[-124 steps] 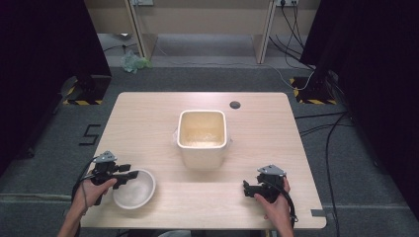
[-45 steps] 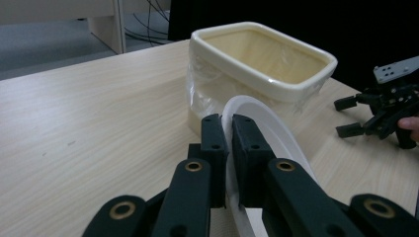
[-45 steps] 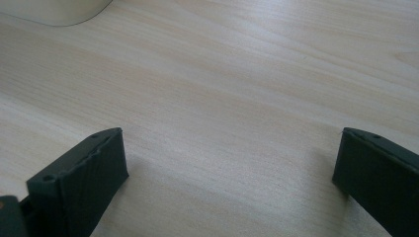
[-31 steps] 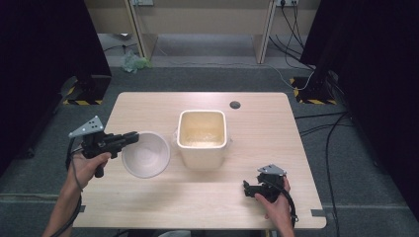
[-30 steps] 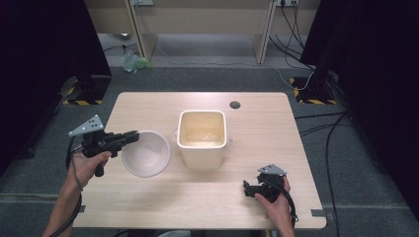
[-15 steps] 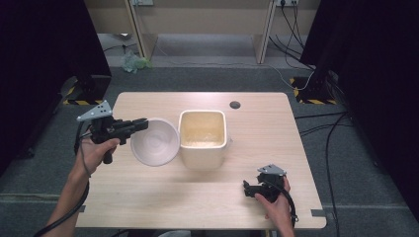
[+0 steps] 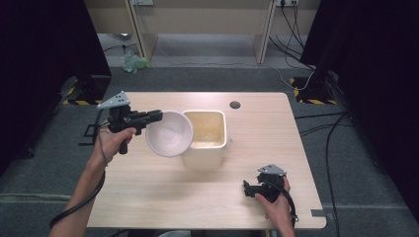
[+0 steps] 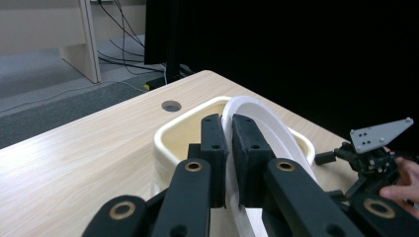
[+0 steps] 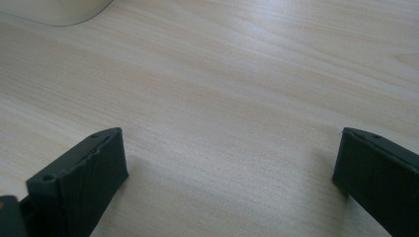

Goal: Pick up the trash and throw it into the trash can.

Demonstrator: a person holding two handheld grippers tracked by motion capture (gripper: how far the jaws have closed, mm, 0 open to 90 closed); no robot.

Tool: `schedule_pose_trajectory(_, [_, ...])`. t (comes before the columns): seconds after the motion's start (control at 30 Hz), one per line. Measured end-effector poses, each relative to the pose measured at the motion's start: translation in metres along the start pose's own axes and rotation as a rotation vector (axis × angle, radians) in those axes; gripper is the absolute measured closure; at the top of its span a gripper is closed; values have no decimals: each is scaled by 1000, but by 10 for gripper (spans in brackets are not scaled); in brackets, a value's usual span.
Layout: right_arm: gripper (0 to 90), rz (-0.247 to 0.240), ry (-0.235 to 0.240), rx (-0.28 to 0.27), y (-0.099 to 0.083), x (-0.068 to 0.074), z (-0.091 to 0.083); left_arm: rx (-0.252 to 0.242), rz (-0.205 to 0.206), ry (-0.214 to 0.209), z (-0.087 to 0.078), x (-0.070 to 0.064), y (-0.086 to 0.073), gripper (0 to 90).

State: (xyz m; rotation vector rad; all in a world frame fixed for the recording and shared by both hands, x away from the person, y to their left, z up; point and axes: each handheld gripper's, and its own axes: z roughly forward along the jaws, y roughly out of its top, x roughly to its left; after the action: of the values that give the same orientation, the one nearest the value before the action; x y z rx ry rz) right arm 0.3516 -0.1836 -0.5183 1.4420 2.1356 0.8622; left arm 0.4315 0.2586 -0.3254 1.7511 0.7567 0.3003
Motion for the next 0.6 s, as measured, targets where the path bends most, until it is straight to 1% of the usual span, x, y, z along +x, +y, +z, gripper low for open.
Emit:
schedule_pose_trajectory(0.03, [2, 0, 0, 0, 0, 0, 0, 0, -4, -3, 3, 0, 1, 838])
schedule_pose_trajectory(0.07, [2, -2, 0, 0, 0, 0, 0, 11, -2, 0, 11, 0, 4, 838])
schedule_pose_trajectory(0.1, [2, -2, 0, 0, 0, 0, 0, 11, -2, 0, 11, 0, 4, 838])
schedule_pose_trajectory(0.2, [2, -2, 0, 0, 0, 0, 0, 13, -4, -5, 21, 0, 9, 838])
schedule_pose_trajectory(0.3, [2, -3, 1, -2, 0, 0, 0, 19, 2, 1, 30, -2, 14, 838])
schedule_pose_trajectory(0.33, [2, -3, 1, -2, 0, 0, 0, 22, 1, 0, 36, -3, 17, 838])
schedule_pose_trajectory(0.37, [2, -3, 1, -2, 0, 0, 0, 22, 1, 0, 36, -3, 17, 838])
schedule_pose_trajectory(0.5, [2, -3, 0, -3, 0, 0, 0, 27, -2, -2, 47, -5, 20, 838])
schedule_pose_trajectory(0.6, [2, -1, 1, -2, 0, 0, 0, 39, 0, 4, 56, -7, 21, 838])
